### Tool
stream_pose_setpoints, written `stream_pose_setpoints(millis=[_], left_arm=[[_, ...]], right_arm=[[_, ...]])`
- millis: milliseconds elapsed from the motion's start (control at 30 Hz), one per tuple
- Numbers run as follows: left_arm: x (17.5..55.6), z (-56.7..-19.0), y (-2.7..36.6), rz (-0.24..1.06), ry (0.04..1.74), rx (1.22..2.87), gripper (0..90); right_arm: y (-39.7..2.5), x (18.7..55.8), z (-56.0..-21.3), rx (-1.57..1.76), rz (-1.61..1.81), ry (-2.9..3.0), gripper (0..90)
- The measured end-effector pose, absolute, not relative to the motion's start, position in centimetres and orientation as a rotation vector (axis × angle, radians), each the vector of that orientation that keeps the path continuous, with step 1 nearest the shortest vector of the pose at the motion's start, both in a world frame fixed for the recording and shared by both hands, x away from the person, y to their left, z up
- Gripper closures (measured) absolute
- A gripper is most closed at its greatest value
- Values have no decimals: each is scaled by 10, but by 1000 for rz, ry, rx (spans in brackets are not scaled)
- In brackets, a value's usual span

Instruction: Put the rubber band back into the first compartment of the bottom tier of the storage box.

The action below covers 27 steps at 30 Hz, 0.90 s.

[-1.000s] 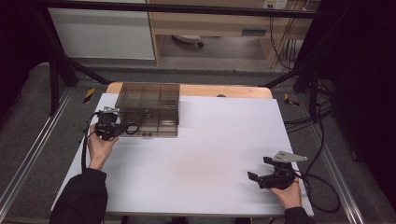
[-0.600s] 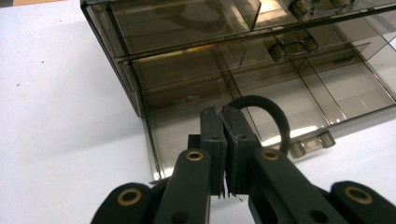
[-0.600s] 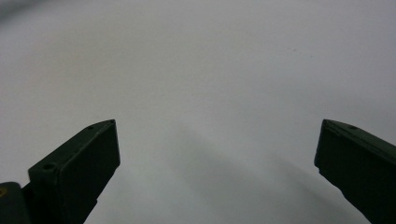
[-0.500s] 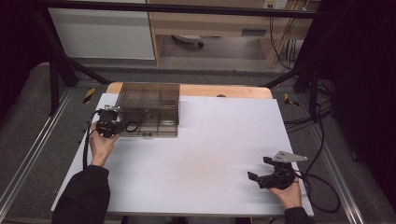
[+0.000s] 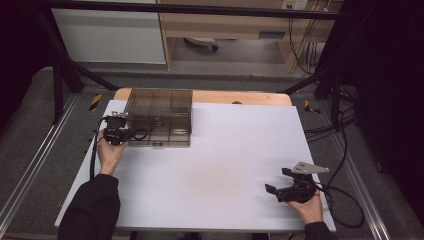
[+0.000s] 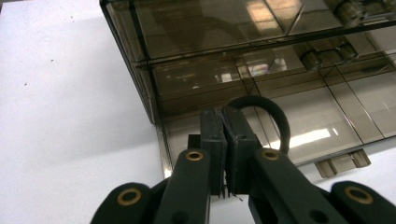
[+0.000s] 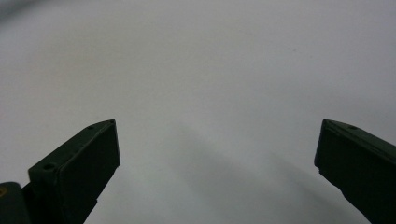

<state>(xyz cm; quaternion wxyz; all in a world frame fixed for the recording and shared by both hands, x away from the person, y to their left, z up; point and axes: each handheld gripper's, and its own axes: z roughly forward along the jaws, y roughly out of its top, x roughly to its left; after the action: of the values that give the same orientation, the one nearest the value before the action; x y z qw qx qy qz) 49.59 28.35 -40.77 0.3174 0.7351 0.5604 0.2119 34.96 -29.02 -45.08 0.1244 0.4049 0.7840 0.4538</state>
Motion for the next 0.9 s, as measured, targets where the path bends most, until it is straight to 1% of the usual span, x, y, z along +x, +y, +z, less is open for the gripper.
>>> stream_pose_setpoints(millis=[400,900], left_arm=[[502,-416,286,560,1492,1935,870],[505,-425,283,553,1488,1990,866]], right_arm=[[-291,350,-451,1177,1323,2285,8],[-291,350,-451,1183,1328,2282,8]])
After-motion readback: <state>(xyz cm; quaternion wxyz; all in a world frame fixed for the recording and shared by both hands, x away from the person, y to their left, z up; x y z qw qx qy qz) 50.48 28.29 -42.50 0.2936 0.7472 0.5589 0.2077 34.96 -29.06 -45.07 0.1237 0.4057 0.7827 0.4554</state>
